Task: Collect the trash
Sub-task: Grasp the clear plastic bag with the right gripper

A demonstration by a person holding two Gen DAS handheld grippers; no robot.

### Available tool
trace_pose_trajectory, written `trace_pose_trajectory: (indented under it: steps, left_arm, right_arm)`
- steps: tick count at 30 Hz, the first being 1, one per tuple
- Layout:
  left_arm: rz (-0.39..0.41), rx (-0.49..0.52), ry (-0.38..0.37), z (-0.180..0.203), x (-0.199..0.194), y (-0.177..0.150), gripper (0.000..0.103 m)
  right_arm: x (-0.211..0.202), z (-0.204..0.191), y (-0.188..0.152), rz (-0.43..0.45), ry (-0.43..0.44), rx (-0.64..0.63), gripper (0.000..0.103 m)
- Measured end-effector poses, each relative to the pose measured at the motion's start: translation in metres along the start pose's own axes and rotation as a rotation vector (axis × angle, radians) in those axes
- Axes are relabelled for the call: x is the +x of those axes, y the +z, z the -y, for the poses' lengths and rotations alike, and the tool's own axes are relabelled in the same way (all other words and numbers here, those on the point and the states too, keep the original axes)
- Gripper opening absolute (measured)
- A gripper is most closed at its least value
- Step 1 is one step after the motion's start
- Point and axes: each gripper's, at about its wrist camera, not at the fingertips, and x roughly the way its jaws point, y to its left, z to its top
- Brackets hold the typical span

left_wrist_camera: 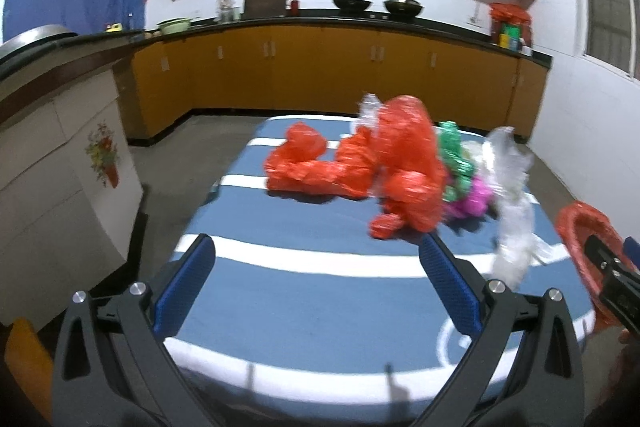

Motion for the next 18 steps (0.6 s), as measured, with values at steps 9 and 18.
trace_pose_trajectory:
  steps: [9,18]
  left_arm:
    - [-0.012,-0.036,0.010,-0.019,0.043,0.010,0.099]
    - [-0.048,-0.013,-0.106,0.014,0.091,0.026,0.096]
  right_arm:
    - [0.076,-0.028,-0.003,-0.128,0.009,0.012,0.087]
    - [0.095,-0.031,-0.021,-0.220,0.068,-0.039,0.040]
